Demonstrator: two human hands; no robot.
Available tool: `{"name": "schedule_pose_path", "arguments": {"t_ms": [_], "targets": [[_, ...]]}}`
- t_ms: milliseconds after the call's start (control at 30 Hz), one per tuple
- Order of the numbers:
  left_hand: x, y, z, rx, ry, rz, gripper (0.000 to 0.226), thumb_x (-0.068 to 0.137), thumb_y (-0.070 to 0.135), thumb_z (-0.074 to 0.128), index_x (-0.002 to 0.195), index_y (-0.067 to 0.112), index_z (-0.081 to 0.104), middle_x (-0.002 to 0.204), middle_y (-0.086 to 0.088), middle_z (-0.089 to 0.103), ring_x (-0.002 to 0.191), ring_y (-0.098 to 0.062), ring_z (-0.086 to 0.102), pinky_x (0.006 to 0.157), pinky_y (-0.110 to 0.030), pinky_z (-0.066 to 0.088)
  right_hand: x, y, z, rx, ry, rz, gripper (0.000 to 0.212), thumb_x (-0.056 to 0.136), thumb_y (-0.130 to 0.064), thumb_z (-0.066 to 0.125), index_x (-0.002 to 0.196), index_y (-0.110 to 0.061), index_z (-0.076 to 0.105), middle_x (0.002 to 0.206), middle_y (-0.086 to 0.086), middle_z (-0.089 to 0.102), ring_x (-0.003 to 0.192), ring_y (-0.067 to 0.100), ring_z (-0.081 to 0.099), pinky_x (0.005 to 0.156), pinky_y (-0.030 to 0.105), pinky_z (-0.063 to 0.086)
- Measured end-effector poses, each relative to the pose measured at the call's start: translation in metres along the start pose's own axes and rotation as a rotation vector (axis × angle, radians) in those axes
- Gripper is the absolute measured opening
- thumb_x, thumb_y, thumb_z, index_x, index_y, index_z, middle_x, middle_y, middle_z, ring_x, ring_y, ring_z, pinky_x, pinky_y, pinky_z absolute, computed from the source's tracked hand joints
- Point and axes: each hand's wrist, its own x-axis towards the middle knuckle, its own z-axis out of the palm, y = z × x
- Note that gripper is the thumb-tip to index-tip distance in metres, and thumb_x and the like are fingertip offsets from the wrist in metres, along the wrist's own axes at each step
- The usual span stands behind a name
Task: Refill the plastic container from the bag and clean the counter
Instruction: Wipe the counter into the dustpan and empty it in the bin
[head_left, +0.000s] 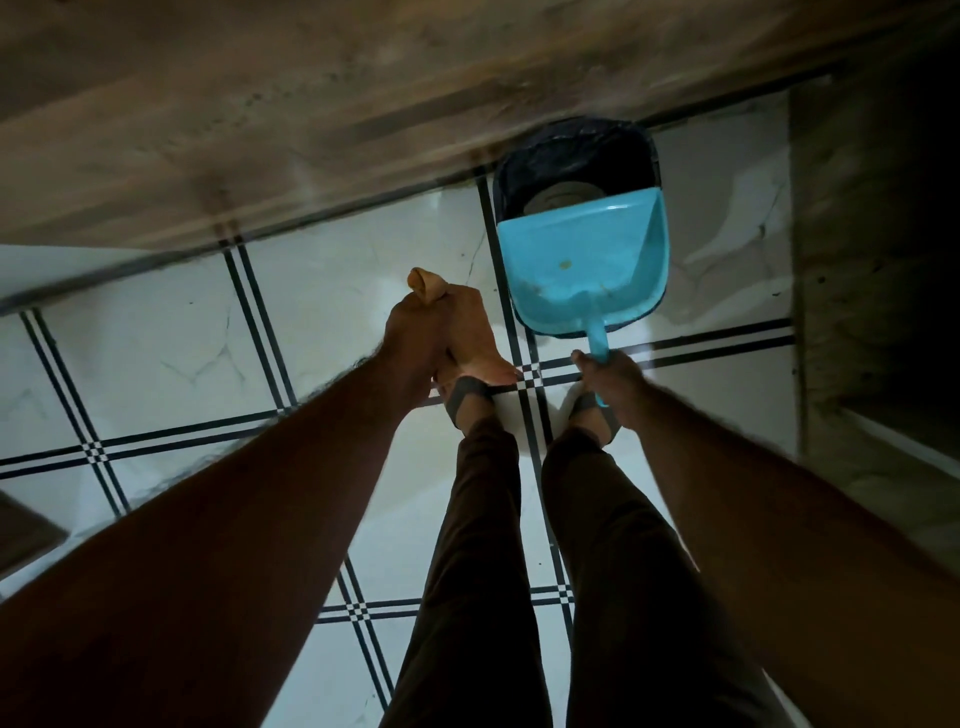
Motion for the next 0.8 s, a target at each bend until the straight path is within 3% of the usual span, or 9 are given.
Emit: {"name": "schedule_pose_path", "arguments": {"t_ms": [133, 267, 367, 433, 500, 533, 633, 733, 800], "targets": [[-0.007, 0.003, 0.001, 0.059, -0.078, -0.008, 0.03, 0.111, 0.007, 0.044, 0.086, 0.011, 0.059, 0.078, -0.01, 0.058, 0.063, -0.016, 0.066, 0.062, -0.028, 0.055, -0.005, -0.016, -0.017, -0.138, -0.12, 0.049, 0.061, 0.073, -0.042, 0.097, 0.111, -0.01, 0.062, 0.098, 0.009, 0.07, 0.092, 0.026, 0.07, 0.069, 0.035, 0.055], [-0.025, 0.01, 0.007, 0.158, 0.056, 0.012, 0.019, 0.109, 0.018, 0.055, 0.091, 0.02, 0.061, 0.085, -0.001, 0.064, 0.072, -0.016, 0.063, 0.063, -0.031, 0.056, -0.025, -0.027, -0.037, -0.352, -0.034, 0.123, 0.093, 0.053, -0.047, 0.104, 0.124, -0.009, 0.058, 0.112, 0.011, 0.07, 0.098, 0.03, 0.073, 0.083, 0.047, 0.065], [-0.053, 0.022, 0.015, 0.124, 0.113, 0.044, 0.009, 0.105, 0.024, 0.064, 0.098, 0.02, 0.069, 0.093, -0.003, 0.074, 0.082, -0.022, 0.073, 0.075, -0.04, 0.065, -0.074, -0.068, -0.046, -0.289, 0.117, 0.0, 0.087, 0.068, -0.041, 0.099, 0.137, -0.01, 0.056, 0.13, 0.011, 0.065, 0.113, 0.032, 0.069, 0.094, 0.048, 0.062], [-0.08, 0.04, 0.024, 0.075, 0.138, 0.082, 0.01, 0.102, 0.028, 0.069, 0.103, 0.019, 0.074, 0.095, -0.003, 0.08, 0.085, -0.02, 0.08, 0.067, -0.032, 0.066, -0.117, -0.102, -0.049, 0.009, 0.116, -0.185, 0.066, 0.078, -0.034, 0.095, 0.131, -0.011, 0.062, 0.129, 0.004, 0.066, 0.116, 0.025, 0.068, 0.102, 0.042, 0.059], [-0.107, 0.062, 0.034, 0.045, 0.113, 0.097, 0.023, 0.1, 0.043, 0.071, 0.107, 0.021, 0.075, 0.092, -0.001, 0.083, 0.08, -0.013, 0.082, 0.059, -0.025, 0.062, -0.166, -0.137, -0.055, 0.398, -0.11, -0.293, 0.047, 0.091, -0.031, 0.085, 0.127, -0.008, 0.065, 0.128, 0.006, 0.07, 0.12, 0.023, 0.068, 0.107, 0.044, 0.055], [-0.121, 0.074, 0.037, 0.04, 0.05, 0.1, 0.036, 0.098, 0.055, 0.071, 0.109, 0.022, 0.076, 0.095, -0.001, 0.084, 0.082, -0.013, 0.082, 0.064, -0.027, 0.063, -0.192, -0.152, -0.063, 0.525, -0.306, -0.289, 0.051, 0.096, -0.04, 0.077, 0.132, -0.007, 0.064, 0.131, 0.008, 0.071, 0.123, 0.025, 0.069, 0.108, 0.047, 0.054], [-0.165, 0.111, 0.043, -0.011, -0.157, 0.147, 0.076, 0.082, 0.08, 0.069, 0.128, 0.02, 0.074, 0.12, -0.007, 0.081, 0.11, -0.027, 0.079, 0.095, -0.049, 0.063, -0.256, -0.183, -0.1, 0.736, -0.754, -0.263, 0.079, 0.095, -0.057, 0.07, 0.152, -0.005, 0.053, 0.146, 0.022, 0.061, 0.133, 0.039, 0.062, 0.11, 0.056, 0.051], [-0.207, 0.143, 0.044, 0.058, -0.156, 0.321, 0.032, 0.099, 0.033, 0.076, 0.124, 0.014, 0.076, 0.121, -0.009, 0.08, 0.111, -0.027, 0.077, 0.096, -0.049, 0.062, -0.312, -0.201, -0.132, 0.782, -0.667, -0.33, 0.072, 0.084, -0.028, 0.086, 0.144, -0.002, 0.057, 0.129, 0.022, 0.066, 0.11, 0.034, 0.07, 0.089, 0.049, 0.063], [-0.23, 0.158, 0.045, 0.101, -0.17, 0.422, 0.022, 0.101, 0.008, 0.072, 0.122, 0.009, 0.076, 0.118, -0.01, 0.08, 0.102, -0.023, 0.076, 0.095, -0.047, 0.062, -0.348, -0.208, -0.151, 0.821, -0.532, -0.409, 0.048, 0.087, -0.011, 0.076, 0.133, -0.006, 0.064, 0.12, 0.019, 0.072, 0.102, 0.031, 0.072, 0.08, 0.044, 0.065]]}}
